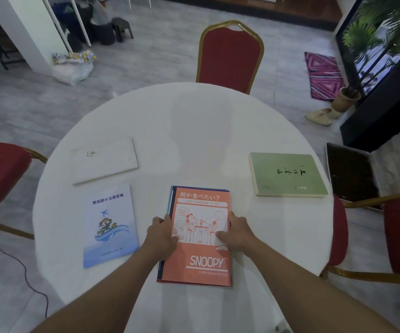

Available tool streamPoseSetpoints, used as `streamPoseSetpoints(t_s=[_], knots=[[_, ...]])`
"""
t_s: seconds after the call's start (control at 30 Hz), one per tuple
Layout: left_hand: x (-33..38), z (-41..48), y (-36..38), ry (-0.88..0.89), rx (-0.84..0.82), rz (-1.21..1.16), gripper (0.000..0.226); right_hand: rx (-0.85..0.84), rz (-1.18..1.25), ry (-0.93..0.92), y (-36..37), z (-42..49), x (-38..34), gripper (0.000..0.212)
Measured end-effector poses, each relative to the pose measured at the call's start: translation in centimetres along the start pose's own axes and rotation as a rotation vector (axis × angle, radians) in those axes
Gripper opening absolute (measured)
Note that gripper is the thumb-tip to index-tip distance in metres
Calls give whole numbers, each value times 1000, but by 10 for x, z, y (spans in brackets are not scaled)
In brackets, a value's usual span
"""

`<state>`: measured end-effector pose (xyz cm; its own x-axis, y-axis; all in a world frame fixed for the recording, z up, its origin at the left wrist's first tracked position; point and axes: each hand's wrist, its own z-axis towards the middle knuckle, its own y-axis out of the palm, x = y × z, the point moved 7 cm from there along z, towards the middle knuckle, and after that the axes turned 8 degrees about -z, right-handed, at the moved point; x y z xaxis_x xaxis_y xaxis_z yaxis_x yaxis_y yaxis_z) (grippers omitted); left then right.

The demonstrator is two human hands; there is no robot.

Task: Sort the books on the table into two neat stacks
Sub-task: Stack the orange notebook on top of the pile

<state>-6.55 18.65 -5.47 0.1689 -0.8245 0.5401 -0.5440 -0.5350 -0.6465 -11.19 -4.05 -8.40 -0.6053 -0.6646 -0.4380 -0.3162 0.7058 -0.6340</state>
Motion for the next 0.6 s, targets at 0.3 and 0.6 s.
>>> streamPoseSetpoints(t_s=[0.3, 0.6], knots=[[2, -4, -4, 24, -35, -22, 62, 25, -8, 9, 6, 18, 11, 64], [-23, -17, -57, 26, 115, -9, 61, 352, -163, -101, -40, -23, -68, 57]])
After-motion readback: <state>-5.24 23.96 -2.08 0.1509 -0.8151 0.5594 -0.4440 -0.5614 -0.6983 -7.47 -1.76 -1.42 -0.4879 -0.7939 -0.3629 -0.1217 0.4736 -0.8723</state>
